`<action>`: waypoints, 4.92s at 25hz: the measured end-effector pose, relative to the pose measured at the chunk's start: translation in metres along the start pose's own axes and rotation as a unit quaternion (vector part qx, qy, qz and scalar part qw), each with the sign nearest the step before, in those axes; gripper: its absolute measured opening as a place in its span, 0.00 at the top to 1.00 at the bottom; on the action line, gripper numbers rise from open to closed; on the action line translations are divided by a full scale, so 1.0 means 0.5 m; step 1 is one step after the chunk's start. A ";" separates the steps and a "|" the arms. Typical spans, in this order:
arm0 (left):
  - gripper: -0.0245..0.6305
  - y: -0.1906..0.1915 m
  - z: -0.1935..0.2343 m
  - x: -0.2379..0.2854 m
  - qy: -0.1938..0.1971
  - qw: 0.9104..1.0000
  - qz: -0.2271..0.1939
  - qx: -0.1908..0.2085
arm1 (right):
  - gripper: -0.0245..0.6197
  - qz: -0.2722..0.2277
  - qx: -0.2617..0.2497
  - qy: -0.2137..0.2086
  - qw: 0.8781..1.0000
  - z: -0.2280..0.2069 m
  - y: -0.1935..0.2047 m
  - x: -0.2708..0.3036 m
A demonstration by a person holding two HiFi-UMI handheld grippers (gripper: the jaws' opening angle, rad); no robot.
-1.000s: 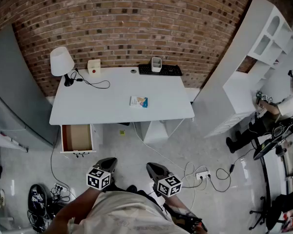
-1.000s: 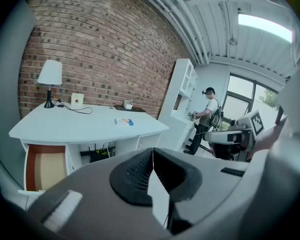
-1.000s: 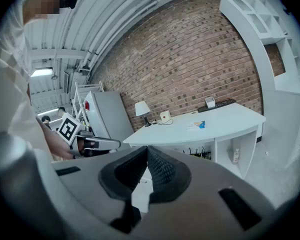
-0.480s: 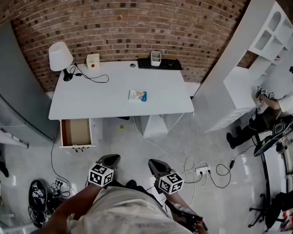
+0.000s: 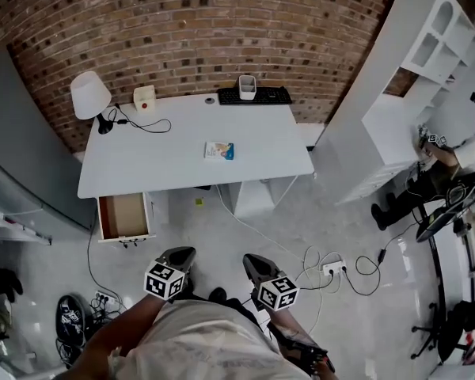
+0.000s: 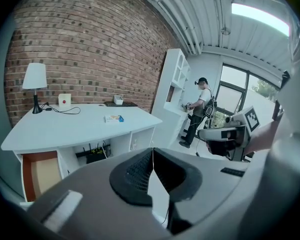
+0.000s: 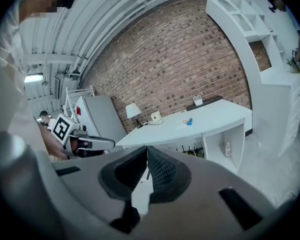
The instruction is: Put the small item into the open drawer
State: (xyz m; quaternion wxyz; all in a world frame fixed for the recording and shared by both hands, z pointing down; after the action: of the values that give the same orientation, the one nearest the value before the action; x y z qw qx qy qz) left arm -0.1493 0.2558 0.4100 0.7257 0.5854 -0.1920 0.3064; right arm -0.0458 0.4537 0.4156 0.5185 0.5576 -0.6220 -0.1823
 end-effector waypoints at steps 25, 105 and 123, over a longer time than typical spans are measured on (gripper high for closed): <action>0.95 -0.043 0.069 0.072 0.028 0.999 0.024 -0.012 | 0.95 0.044 0.032 0.034 0.998 -0.061 -0.027 0.081; 0.95 -0.467 0.433 0.526 -0.037 0.996 0.083 0.004 | 0.95 0.063 -0.001 -0.032 0.997 -0.560 -0.469 0.549; 0.95 -0.490 0.432 0.575 -0.058 0.991 0.120 0.020 | 0.95 0.061 -0.006 -0.058 0.996 -0.630 -0.496 0.569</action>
State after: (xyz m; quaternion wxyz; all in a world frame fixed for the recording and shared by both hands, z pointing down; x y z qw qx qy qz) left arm 0.2442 0.0791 0.4662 0.6598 0.5892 -0.2958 0.3605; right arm 0.3922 0.2360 0.4665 0.4952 0.5042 -0.6827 -0.1856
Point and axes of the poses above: the fingertips, and each gripper's own axes: x forward along the fingers, z to its left, y out of its underside, the point moved 5 cm from there along -x, backward along the fingers, and after that the axes turned 10 degrees about z, right-handed, at the moved point
